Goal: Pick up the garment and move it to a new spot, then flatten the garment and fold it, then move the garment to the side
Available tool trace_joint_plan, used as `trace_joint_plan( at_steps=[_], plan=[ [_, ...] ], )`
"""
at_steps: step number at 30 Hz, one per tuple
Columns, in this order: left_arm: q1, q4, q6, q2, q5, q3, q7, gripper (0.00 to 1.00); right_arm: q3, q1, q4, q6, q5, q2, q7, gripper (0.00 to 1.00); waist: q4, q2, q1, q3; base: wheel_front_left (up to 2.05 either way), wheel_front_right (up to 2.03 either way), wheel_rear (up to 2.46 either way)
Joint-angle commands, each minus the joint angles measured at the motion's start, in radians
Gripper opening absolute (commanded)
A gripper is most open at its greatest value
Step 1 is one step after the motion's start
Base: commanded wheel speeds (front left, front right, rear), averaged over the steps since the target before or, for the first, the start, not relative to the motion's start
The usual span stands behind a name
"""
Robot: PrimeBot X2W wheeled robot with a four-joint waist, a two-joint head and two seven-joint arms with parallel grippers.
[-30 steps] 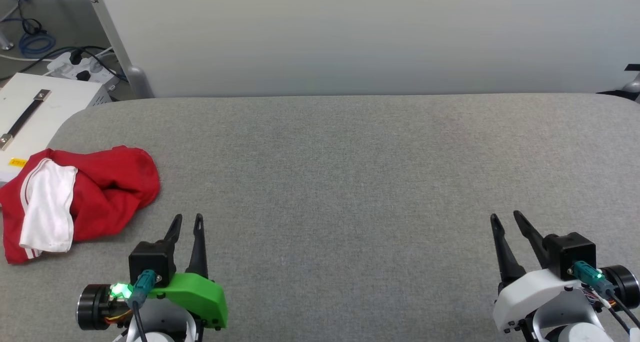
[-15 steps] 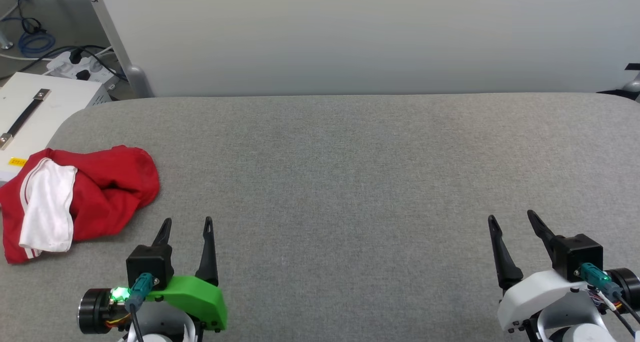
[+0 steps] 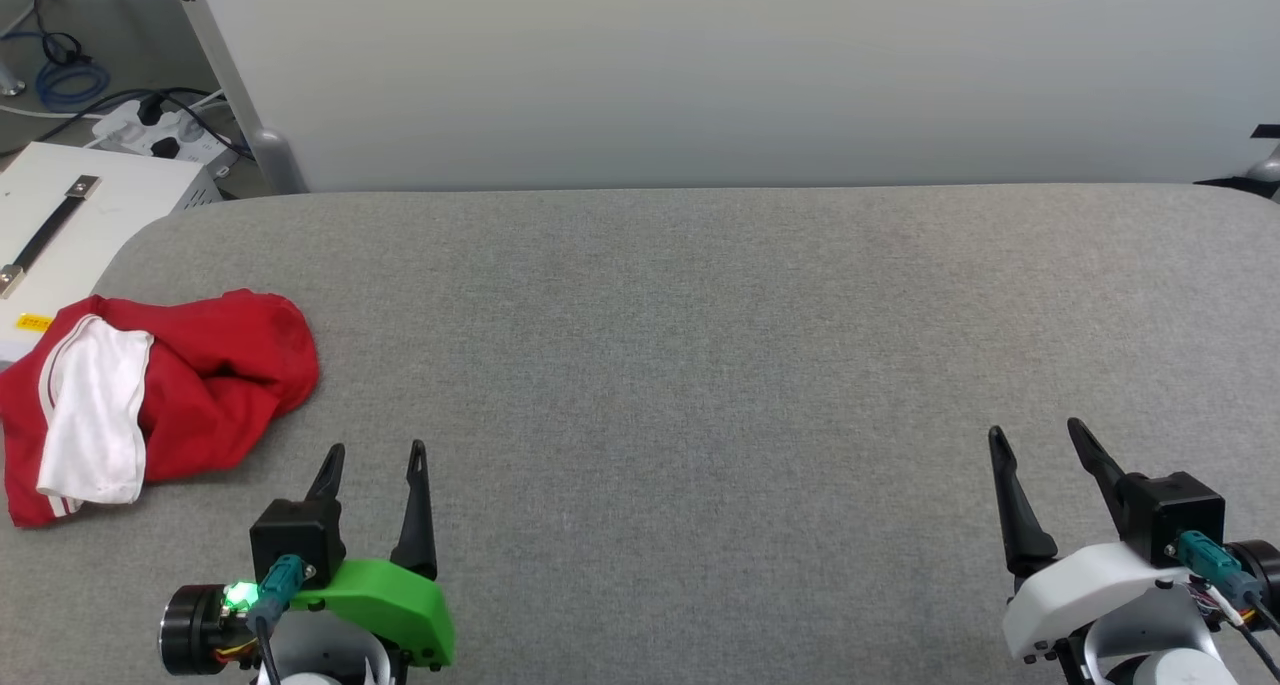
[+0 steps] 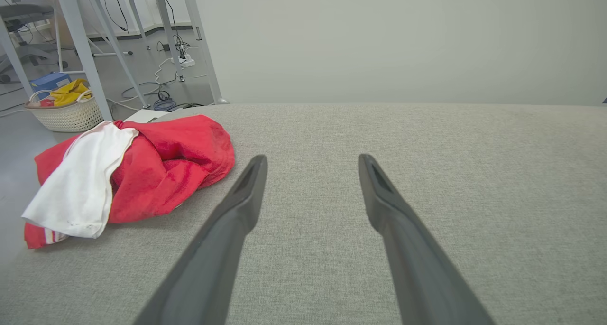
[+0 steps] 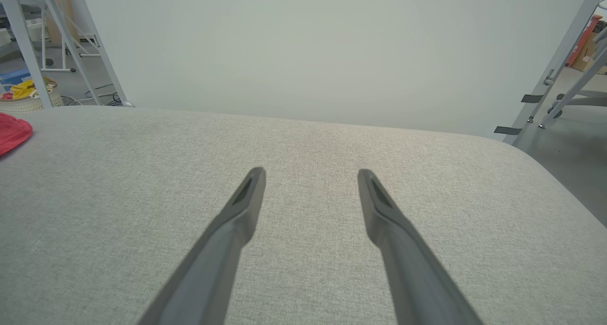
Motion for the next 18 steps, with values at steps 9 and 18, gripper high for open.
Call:
trace_joint_plan(
  at_steps=[9,18],
  plan=[
    [-0.016,0.017,-0.013,-0.002,-0.033,0.009,-0.027,1.00,-0.011,-0.028,0.008,0.000,0.019,-0.001,-0.030,1.00,-0.002,0.0000,0.0000,0.003,0.00,0.00,0.00],
    [-0.020,0.010,-0.026,-0.002,-0.057,0.015,-0.045,1.00,-0.011,-0.036,-0.004,0.000,0.026,-0.001,-0.048,1.00,-0.001,0.0000,0.0000,0.005,0.00,0.00,0.00]
  ],
)
